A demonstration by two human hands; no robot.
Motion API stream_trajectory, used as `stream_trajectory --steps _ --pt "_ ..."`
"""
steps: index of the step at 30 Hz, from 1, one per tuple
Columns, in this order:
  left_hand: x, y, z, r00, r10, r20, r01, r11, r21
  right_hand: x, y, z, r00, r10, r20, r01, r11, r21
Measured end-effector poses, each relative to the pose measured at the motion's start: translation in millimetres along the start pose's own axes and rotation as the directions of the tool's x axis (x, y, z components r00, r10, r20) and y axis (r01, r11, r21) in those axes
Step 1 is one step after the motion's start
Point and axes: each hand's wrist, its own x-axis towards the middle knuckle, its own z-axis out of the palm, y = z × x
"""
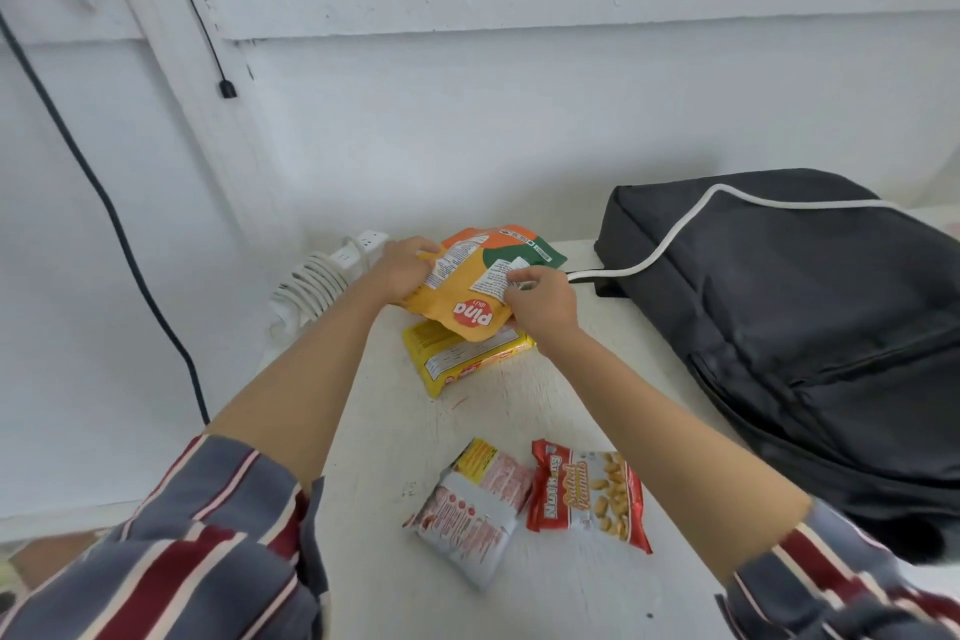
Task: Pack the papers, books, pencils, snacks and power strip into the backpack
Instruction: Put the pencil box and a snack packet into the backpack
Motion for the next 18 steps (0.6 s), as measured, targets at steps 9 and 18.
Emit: stream_trajectory --steps 9,18 --pt "-54 38 -27 0.993 0.078 -0.091 -0.105 0.932 -0.346 -32 -21 -26 0.990 -0.124 -0.066 0.134 0.973 0.185" --pt "-108 101 6 0.977 0.211 -0.042 -0.204 0.844 -0.497 -60 -16 -103 0.977 -0.090 -0.192 0.165 0.892 0.421"
